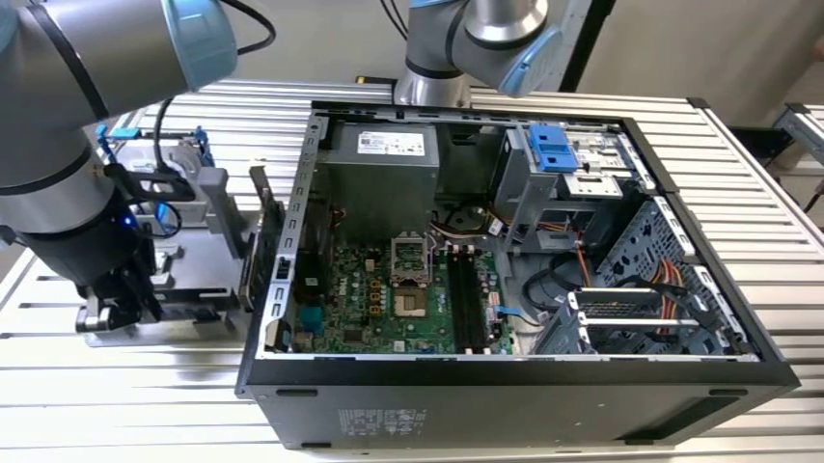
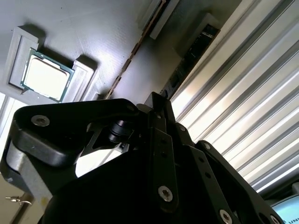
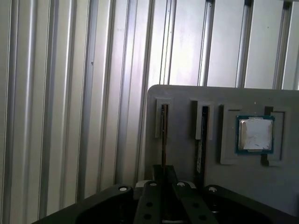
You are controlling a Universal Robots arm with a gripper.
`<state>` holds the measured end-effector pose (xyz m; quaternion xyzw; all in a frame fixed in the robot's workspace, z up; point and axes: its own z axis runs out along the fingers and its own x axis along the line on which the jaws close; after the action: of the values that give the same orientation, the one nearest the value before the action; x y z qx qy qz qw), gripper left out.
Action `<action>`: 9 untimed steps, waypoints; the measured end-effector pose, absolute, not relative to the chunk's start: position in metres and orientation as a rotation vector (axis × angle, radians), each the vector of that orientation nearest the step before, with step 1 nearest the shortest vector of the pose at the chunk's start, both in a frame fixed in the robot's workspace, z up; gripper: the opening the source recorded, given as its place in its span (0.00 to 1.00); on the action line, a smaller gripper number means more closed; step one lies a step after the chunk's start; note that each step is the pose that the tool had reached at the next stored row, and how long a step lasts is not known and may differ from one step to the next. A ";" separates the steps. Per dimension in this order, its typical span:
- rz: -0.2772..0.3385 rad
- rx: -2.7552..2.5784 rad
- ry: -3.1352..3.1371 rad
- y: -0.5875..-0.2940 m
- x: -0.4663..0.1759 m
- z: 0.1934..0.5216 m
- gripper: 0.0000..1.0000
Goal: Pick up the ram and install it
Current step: 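Pick up the ram and move it above insertion slot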
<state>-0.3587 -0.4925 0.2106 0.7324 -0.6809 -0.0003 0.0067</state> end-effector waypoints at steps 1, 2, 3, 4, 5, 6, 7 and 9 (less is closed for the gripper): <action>-0.001 2.291 -2.130 -0.492 -0.359 0.211 0.00; -0.001 2.291 -2.130 -0.492 -0.359 0.212 0.00; -0.001 2.291 -2.130 -0.492 -0.359 0.213 0.00; -0.001 2.291 -2.130 -0.492 -0.359 0.213 0.00; -0.001 2.291 -2.130 -0.492 -0.359 0.214 0.00; -0.001 2.291 -2.130 -0.492 -0.359 0.214 0.00; -0.001 2.291 -2.130 -0.492 -0.359 0.214 0.00; -0.001 2.291 -2.130 -0.492 -0.359 0.216 0.00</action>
<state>-0.3588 -0.4925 0.2156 0.7324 -0.6809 -0.0003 0.0069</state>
